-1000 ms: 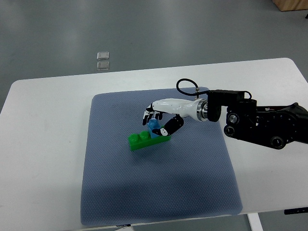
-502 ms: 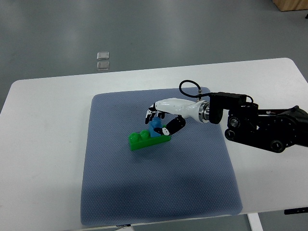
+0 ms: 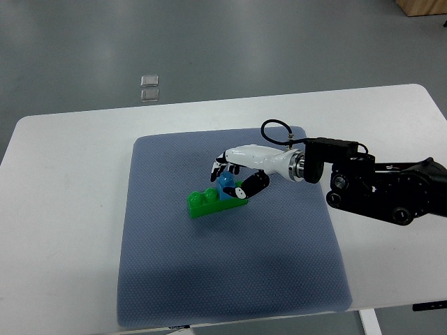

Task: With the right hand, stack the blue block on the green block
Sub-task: 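Open the right hand and lift it away from the stacked blocks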

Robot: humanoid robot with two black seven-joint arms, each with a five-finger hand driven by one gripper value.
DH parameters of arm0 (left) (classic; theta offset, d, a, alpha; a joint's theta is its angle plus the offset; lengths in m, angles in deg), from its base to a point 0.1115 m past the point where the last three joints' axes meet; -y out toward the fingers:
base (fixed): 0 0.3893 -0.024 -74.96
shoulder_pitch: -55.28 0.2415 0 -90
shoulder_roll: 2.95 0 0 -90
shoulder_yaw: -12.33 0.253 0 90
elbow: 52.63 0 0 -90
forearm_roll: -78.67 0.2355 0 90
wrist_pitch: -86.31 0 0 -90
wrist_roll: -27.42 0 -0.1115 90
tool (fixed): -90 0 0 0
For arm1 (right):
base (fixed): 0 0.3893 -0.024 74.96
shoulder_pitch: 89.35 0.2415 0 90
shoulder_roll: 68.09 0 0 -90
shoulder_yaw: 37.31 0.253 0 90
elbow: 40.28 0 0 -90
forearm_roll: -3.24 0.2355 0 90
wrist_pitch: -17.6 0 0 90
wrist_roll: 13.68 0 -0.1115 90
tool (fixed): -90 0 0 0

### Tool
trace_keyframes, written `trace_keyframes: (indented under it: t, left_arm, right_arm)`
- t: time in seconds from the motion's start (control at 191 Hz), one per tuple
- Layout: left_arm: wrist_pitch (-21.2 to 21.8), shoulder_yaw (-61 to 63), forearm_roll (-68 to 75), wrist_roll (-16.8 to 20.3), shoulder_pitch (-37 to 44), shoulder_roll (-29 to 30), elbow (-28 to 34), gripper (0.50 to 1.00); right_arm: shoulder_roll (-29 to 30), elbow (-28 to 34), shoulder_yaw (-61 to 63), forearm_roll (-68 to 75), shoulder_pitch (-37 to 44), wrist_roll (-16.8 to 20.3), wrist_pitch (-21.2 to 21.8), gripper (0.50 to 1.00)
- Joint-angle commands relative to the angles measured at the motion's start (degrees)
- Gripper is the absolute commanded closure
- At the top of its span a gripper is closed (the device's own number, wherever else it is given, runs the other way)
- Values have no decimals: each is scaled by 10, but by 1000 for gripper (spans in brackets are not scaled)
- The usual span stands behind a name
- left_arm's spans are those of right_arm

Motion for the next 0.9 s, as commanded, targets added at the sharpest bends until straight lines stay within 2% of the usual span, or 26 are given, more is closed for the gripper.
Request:
trace_keyframes:
  t: [0.0, 0.105, 0.162, 0.209, 0.225, 0.272, 0.277, 0.298, 0.597, 0.717, 0.895]
  left_arm:
    - [0, 0, 0, 0, 0, 0, 0, 500]
    - [0, 0, 0, 0, 0, 0, 0, 500]
    - [0, 1, 0, -1, 0, 0, 0, 500]
    - [0, 1, 0, -1, 0, 0, 0, 500]
    - [0, 1, 0, -1, 0, 0, 0, 500]
    - [0, 1, 0, -1, 0, 0, 0, 500]
    - [0, 1, 0, -1, 0, 0, 0, 500]
    - [0, 1, 0, -1, 0, 0, 0, 500]
    - [0, 1, 0, -1, 0, 0, 0, 500]
    - [0, 1, 0, -1, 0, 0, 0, 500]
    - [0, 0, 0, -1, 0, 0, 1, 500]
  right_arm:
    - [-1, 1, 3, 2, 1, -3, -1, 918]
    - [-3, 3, 4, 5, 1, -4, 0, 869]
    - [-4, 5, 5, 8, 1, -7, 1, 773]
    - [-5, 6, 6, 8, 1, -10, 2, 718]
    - [-4, 7, 7, 9, 1, -11, 2, 683]
    - [-4, 7, 7, 9, 1, -11, 2, 683]
    - [-3, 7, 17, 10, 1, -12, 5, 614]
    - [-3, 7, 22, 11, 1, -12, 6, 601]
    - [-4, 6, 93, 71, 0, -11, 48, 576]
    - [-4, -8, 165, 178, -13, -9, 73, 576]
    - [17, -86, 292, 410, -72, -8, 76, 576]
